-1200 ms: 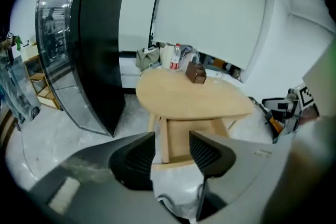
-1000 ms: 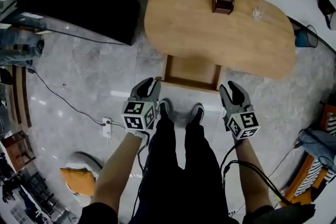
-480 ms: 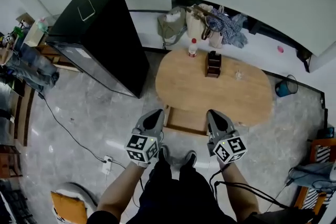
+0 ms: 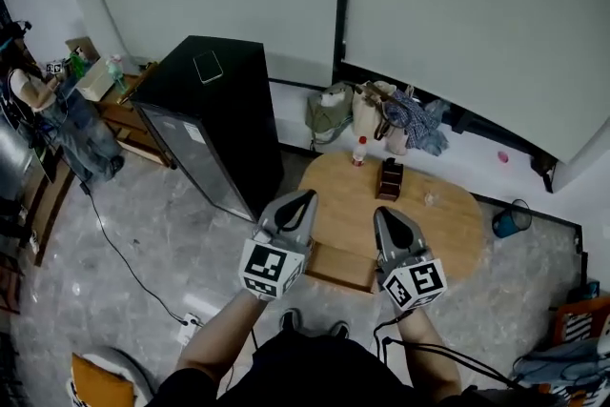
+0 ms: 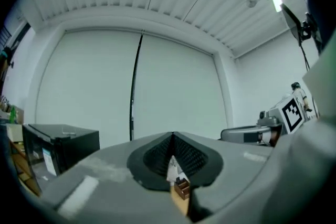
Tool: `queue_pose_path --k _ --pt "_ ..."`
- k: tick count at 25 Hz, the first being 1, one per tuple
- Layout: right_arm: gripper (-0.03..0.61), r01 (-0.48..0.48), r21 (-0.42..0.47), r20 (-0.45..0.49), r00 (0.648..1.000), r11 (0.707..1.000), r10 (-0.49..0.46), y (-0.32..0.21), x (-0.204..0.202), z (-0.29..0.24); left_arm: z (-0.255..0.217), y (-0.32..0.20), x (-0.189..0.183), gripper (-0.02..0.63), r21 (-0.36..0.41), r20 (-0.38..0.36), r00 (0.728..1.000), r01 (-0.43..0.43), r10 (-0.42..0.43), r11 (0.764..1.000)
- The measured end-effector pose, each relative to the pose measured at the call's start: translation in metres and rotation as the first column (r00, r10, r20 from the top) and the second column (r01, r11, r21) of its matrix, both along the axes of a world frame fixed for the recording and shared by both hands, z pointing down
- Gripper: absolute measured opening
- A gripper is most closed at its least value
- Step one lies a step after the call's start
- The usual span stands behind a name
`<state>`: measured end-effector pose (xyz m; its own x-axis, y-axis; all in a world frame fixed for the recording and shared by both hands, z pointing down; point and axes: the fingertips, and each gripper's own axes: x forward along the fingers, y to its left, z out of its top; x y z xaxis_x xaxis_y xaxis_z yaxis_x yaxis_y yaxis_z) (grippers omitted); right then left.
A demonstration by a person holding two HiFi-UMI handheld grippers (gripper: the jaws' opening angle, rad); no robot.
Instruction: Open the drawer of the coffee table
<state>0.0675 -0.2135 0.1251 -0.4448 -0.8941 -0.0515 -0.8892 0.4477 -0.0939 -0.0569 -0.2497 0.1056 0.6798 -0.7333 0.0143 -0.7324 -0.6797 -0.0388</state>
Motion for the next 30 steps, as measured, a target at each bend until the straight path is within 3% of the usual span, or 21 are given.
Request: queue_pose_path --k 8,16,26,30 --pt "0.003 -0.07 0.145 -0.037 0.996 0.987 0.076 -0.002 0.016 -0.071 -0.09 -0.007 -0.003 0.002 0.184 -0.054 0.998 -0.015 0.026 0.983" --pt "0.002 -0.089 0.237 -0.038 0.994 0.967 0.101 0.002 0.02 -0.103 -0.12 0.005 0.016 0.002 0.272 -0.048 0.997 -0.052 0.067 0.961" --pt "0.002 -0.102 0.245 -0.076 0.989 0.964 0.124 0.014 0.005 -0.106 -0.117 0.017 -0.004 0.002 0.266 -0.052 0.998 -0.027 0.042 0.964" --pt "0.002 -0.083 0.251 -0.099 0.989 0.964 0.111 0.01 -0.003 -0.108 -0.115 0.013 -0.009 0.002 0.221 -0.062 0.998 -0.001 0.015 0.975"
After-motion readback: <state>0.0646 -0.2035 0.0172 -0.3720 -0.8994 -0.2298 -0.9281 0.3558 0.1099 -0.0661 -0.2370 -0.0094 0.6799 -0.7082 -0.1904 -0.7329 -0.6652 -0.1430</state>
